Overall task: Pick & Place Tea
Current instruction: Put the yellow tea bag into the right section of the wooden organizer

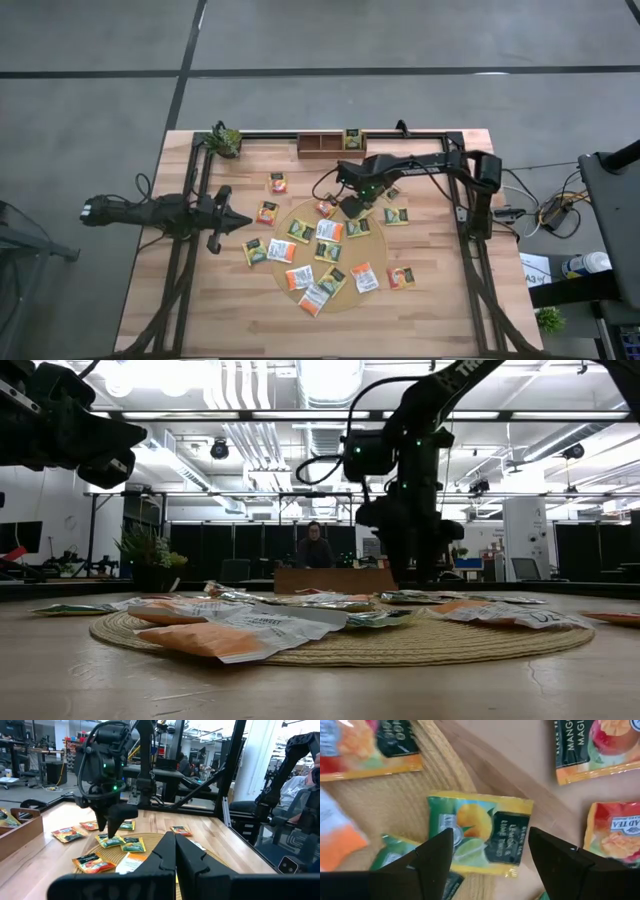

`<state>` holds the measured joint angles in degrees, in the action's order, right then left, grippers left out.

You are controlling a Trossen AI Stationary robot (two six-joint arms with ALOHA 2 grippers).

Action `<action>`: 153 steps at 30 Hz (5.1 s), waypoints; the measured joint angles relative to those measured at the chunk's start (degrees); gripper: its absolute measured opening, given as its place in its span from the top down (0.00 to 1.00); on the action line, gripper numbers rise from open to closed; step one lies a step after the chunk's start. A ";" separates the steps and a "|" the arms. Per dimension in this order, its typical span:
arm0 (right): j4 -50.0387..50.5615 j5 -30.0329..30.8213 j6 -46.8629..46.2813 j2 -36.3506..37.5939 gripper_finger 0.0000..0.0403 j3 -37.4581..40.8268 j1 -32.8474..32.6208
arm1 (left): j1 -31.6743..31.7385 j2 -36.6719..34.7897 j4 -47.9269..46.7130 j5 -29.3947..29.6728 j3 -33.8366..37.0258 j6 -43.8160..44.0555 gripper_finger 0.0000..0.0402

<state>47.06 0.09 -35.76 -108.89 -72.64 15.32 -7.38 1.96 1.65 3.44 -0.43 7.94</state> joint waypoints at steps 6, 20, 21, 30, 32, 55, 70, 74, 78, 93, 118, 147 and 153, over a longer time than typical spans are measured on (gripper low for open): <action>-0.02 0.28 1.41 0.01 0.36 1.53 0.64 | 0.00 0.00 0.00 0.02 0.02 -0.02 1.00; -3.27 0.93 2.91 0.33 0.50 6.05 1.08 | 0.00 0.00 0.00 0.02 0.00 0.00 1.00; -3.57 0.85 2.90 0.39 0.53 6.31 1.08 | -0.02 0.02 0.00 0.00 0.00 -0.02 1.00; -4.33 1.65 2.95 0.29 0.87 6.88 1.19 | -0.01 0.01 0.00 0.02 0.01 -0.02 1.00; -4.36 1.65 2.96 0.25 0.93 6.70 1.19 | 0.00 0.00 0.00 0.02 0.00 -0.02 1.00; 3.31 21.04 27.55 0.36 0.97 -13.05 1.59 | -0.02 0.00 0.00 0.02 0.02 0.00 1.00; -12.10 35.26 60.00 -0.86 0.98 -14.80 5.75 | 0.00 0.00 0.00 0.02 0.02 -0.02 1.00; -17.99 35.54 67.54 -3.44 0.98 -14.66 6.80 | -0.01 0.01 0.00 0.01 0.01 -0.01 1.00; -19.41 36.51 71.53 -5.51 0.98 -14.64 8.41 | -0.01 0.01 0.00 0.02 0.00 0.00 1.00; -23.31 36.72 77.12 -6.37 0.98 -12.72 14.18 | -0.02 0.00 0.00 0.02 0.00 -0.02 1.00; -27.98 34.39 79.02 -6.48 0.98 -7.79 15.33 | 0.00 0.00 0.00 0.00 0.00 -0.02 1.00; -28.51 33.62 77.73 -6.46 0.67 -6.93 15.33 | 0.00 0.02 0.00 0.02 0.01 -0.02 1.00; -27.50 36.12 77.74 -5.78 0.65 -7.43 15.12 | -0.02 0.02 0.00 0.00 0.02 0.00 1.00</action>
<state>19.56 36.20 41.98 -114.67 -80.07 30.44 -7.39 1.98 1.65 3.44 -0.41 7.94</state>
